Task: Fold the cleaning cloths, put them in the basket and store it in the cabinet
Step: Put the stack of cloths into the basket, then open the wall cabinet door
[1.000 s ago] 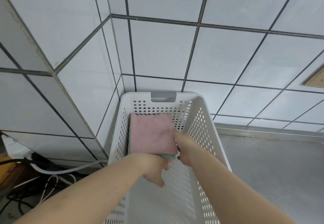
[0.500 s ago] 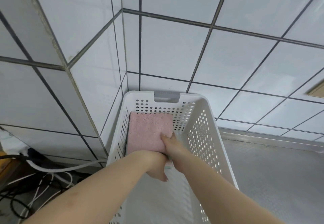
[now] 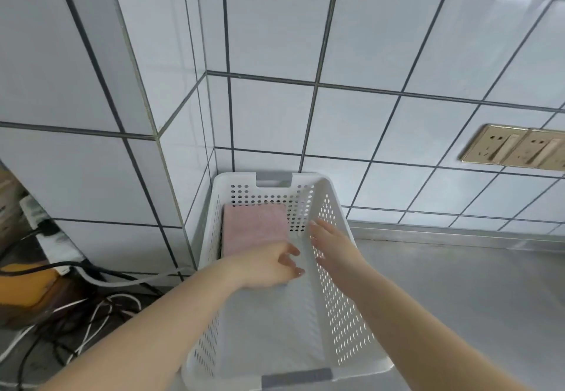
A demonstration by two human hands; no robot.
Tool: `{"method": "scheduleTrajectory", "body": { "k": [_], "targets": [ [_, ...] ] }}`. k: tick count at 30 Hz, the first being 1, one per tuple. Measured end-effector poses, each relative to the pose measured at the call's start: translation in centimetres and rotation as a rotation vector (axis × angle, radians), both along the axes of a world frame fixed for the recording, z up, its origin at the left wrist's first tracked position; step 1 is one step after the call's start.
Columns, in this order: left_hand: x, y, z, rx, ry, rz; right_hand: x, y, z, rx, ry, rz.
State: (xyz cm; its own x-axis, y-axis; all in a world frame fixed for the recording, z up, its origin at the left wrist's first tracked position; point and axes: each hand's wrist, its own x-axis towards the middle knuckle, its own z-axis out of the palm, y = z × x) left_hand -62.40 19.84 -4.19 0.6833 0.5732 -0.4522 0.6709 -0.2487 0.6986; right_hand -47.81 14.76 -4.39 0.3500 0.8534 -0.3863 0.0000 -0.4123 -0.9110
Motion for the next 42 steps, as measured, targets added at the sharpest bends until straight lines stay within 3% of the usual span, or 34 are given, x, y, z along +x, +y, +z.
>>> {"method": "scheduleTrajectory", "body": {
  "k": [6,17,23,27,34,42],
  "targets": [
    [-0.9,-5.1,3.4,0.036,-0.326,0.304,1.6,-5.1,2.7,0.174,0.201,0.036],
    [1.3,-11.9,3.9,-0.062,-0.548,0.541,4.5,-11.6,3.0,0.267,-0.024,0.175],
    [-2.0,-13.8,3.9,-0.100,-0.667,0.610,3.4,-14.1,3.5,0.290,-0.031,0.058],
    [-6.2,-13.4,4.0,-0.085,-0.714,0.543,-0.3,-15.7,3.1,0.280,-0.081,-0.048],
    [-13.1,-12.8,4.3,-0.138,-0.725,0.164,-10.8,-20.2,1.7,0.381,-0.149,-0.393],
    [-13.2,-16.3,4.8,-0.325,-0.673,-0.170,-17.8,-28.0,2.9,0.323,-0.198,-0.737]
  ]
}}
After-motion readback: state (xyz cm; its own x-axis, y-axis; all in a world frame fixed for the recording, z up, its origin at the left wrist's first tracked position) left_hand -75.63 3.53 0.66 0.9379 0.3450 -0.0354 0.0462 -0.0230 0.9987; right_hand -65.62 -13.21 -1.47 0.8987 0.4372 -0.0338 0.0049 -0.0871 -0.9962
